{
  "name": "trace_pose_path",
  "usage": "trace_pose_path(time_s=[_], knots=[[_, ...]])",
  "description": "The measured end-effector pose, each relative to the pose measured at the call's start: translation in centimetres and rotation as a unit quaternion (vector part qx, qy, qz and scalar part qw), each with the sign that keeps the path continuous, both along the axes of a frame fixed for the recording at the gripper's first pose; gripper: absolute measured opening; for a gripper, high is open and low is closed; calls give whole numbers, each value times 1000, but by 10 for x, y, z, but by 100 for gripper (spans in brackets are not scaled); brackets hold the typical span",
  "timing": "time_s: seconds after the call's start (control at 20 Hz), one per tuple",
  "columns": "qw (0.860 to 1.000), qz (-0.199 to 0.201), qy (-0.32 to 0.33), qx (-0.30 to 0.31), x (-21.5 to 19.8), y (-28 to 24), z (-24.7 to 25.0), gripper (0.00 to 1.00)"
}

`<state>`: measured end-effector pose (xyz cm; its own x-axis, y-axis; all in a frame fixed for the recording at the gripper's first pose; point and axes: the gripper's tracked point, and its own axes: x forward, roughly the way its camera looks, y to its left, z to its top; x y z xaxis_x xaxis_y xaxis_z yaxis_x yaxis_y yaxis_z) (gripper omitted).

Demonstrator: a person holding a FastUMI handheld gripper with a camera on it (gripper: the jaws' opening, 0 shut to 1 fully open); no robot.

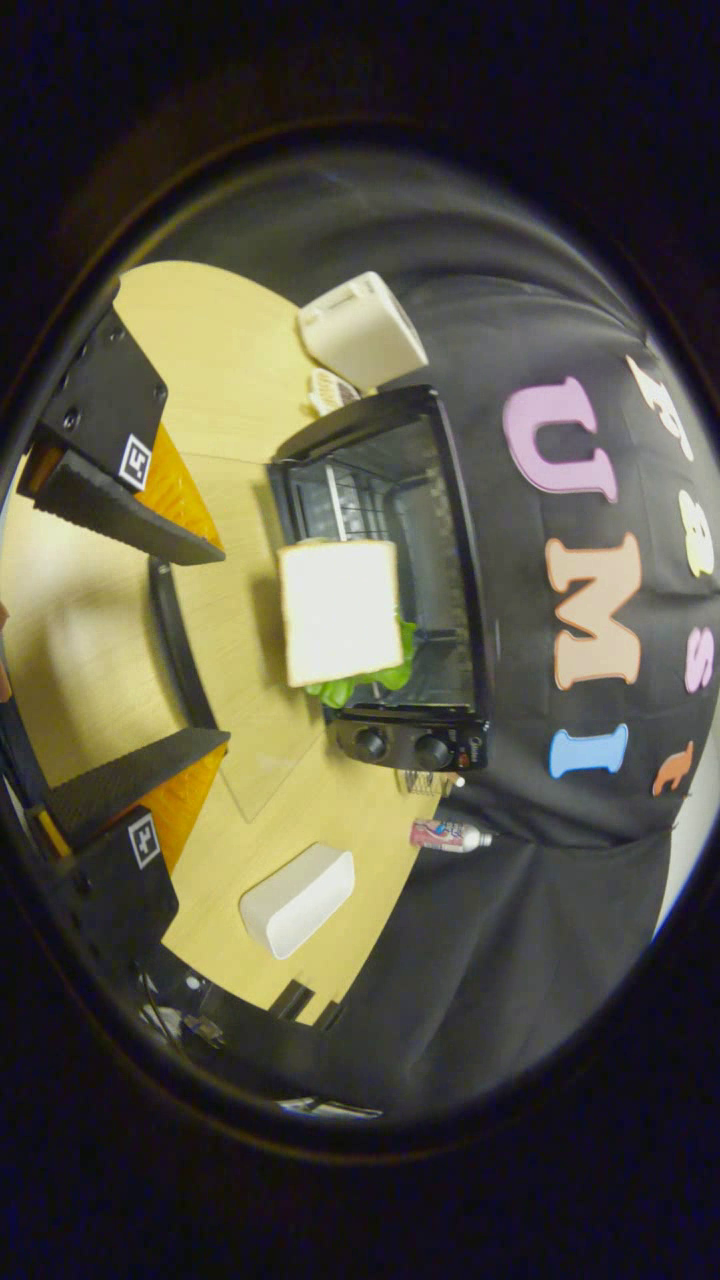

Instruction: Open the toaster oven, put the food inside, and close the toaster oven door.

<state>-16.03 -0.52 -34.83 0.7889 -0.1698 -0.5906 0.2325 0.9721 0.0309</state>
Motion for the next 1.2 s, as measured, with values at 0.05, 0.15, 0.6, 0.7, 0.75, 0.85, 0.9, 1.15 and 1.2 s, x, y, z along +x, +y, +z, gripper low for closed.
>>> trace_pose_path(time_s=[0.05, 0.15, 0.6, 0.7, 0.75, 0.85, 0.9, 1.15, 1.2], knots=[[1000, 14, 11, -11, -8, 1, -7, 100], [998, 42, 33, -30, -22, 7, -15, 100], [993, 108, 50, -16, -13, 42, -46, 100], [993, 108, 47, -17, -10, 43, -48, 100], [993, 104, 47, -18, -8, 42, -48, 100], [994, 100, 49, -19, -8, 41, -48, 100], [994, 101, 48, -20, -7, 41, -45, 100], [995, 98, 13, -34, 4, 36, -20, 100], [995, 97, 4, -35, 5, 36, -15, 100]])
